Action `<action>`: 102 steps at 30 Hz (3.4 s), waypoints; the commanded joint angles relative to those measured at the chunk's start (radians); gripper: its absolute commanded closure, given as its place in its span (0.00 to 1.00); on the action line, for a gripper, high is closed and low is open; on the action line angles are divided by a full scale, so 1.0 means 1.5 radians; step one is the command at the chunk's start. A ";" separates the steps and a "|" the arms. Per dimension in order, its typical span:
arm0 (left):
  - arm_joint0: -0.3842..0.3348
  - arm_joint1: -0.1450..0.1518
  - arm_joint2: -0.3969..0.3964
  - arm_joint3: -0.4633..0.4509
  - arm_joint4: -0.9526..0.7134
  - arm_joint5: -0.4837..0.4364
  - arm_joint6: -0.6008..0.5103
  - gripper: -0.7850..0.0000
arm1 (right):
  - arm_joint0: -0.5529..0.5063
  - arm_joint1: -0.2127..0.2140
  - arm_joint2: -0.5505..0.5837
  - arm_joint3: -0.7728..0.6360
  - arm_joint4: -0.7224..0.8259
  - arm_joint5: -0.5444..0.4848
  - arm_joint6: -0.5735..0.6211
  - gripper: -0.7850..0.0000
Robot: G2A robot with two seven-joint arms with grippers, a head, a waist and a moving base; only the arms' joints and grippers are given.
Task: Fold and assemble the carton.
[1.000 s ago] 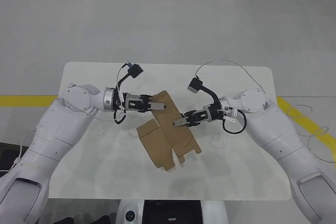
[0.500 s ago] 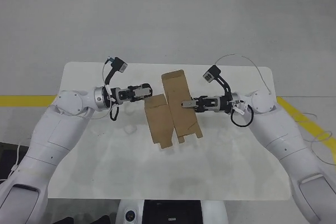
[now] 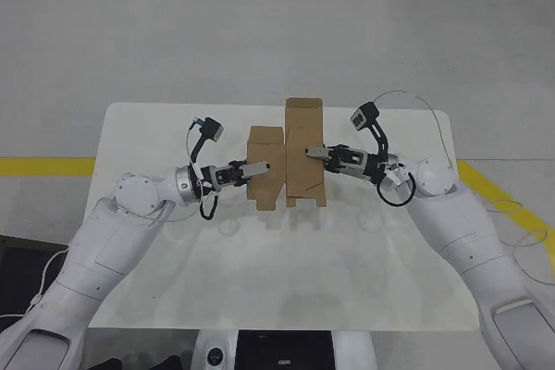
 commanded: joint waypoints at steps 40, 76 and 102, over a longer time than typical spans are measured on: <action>-0.017 -0.007 -0.057 0.045 -0.002 0.064 -0.159 1.00 | -0.041 0.015 0.123 -0.035 -0.066 -0.019 0.072 0.00; -0.107 0.042 0.083 0.067 -0.040 -0.001 -0.357 1.00 | -0.007 0.040 0.043 -0.047 -0.085 0.009 0.234 0.52; -0.146 0.058 0.094 0.153 -0.168 -0.053 -0.302 0.00 | 0.008 0.058 0.004 -0.025 -0.044 -0.017 0.208 1.00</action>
